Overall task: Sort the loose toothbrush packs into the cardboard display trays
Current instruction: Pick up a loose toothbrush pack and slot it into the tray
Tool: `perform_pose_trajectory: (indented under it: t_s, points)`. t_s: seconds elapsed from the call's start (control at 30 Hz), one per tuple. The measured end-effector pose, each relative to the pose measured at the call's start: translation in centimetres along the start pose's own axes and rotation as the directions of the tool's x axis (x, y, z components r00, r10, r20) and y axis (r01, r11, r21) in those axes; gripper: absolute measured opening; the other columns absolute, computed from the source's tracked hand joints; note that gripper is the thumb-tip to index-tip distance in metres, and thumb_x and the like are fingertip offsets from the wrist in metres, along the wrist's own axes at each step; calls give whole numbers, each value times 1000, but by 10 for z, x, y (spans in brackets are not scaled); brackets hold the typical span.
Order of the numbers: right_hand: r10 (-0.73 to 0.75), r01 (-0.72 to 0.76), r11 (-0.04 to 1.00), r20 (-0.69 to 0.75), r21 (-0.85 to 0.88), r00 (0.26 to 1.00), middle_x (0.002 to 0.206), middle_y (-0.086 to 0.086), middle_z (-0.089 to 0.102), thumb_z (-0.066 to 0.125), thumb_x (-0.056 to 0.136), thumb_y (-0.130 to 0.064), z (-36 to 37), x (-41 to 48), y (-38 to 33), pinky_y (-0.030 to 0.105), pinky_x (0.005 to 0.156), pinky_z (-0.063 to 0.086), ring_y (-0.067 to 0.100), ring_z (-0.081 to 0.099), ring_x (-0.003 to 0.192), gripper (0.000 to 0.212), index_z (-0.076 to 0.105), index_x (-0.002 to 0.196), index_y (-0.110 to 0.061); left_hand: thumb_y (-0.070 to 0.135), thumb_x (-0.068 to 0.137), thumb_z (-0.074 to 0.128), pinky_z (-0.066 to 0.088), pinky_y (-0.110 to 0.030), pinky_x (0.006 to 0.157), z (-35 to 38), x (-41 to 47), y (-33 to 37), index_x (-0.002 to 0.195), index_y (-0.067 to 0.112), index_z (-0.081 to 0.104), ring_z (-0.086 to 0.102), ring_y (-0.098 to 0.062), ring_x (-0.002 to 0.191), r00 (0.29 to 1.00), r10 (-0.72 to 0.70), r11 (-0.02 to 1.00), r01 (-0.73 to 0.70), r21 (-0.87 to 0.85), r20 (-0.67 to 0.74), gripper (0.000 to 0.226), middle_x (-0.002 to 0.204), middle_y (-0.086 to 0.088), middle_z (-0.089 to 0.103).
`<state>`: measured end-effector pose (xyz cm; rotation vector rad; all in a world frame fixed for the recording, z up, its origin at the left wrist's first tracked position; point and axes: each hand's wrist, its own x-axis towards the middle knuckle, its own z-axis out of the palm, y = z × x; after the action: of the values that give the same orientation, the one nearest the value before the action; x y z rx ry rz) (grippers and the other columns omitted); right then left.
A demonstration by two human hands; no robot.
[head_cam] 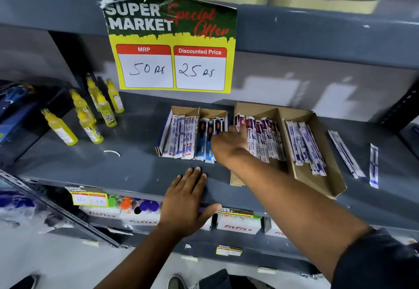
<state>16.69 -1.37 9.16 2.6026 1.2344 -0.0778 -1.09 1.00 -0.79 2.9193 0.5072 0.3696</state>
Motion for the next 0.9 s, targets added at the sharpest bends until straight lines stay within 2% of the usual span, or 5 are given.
perform_pose_trajectory:
  t_s: [0.1, 0.27, 0.53, 0.67, 0.9]
  points:
    - [-5, 5, 1000, 7, 28, 1000, 104, 7, 68, 57, 78, -4, 4, -2, 2, 66, 108, -6, 35, 39, 128, 13, 54, 75, -17, 73, 88, 38, 30, -50, 111, 0, 0, 0, 137, 8, 49, 36, -29, 138, 1000, -2, 1000, 2, 2, 12, 82, 148, -13, 43]
    - [-10, 9, 999, 6, 46, 1000, 99, 6, 67, 54, 76, -2, -1, -5, 4, 66, 108, -9, 34, 37, 130, 18, 50, 67, -16, 75, 88, 35, 32, -50, 110, -2, 0, 2, 137, 8, 49, 36, -30, 138, 1000, -9, 1000, 9, -3, 23, 84, 148, -13, 42]
    - [201, -43, 908, -342, 416, 918, 127, 1, 64, 51, 90, -24, -26, -26, 104, 55, 111, 23, 27, 52, 120, 35, 61, 120, -38, 76, 88, 31, 24, -46, 112, -6, 0, 2, 140, 11, 46, 34, -27, 139, 998, -37, 999, 36, 21, 58, 85, 150, -9, 41]
    - [398, -256, 829, -205, 497, 894, 121, 9, 67, 50, 86, -34, -10, -54, 212, 45, 92, 49, 37, 60, 109, 30, 67, 111, -29, 76, 88, 26, 25, -47, 112, -4, 2, 3, 139, 10, 47, 33, -28, 140, 996, -32, 996, 25, 81, 81, 86, 150, -11, 40]
    - [596, -641, 697, 237, 322, 767, 110, 13, 65, 57, 76, -35, 78, -107, 305, 46, 90, 51, 37, 59, 107, 30, 65, 102, -21, 73, 86, 31, 32, -51, 109, -2, 2, 5, 133, 4, 53, 39, -32, 136, 998, -30, 996, 25, 89, 57, 87, 146, -15, 45]
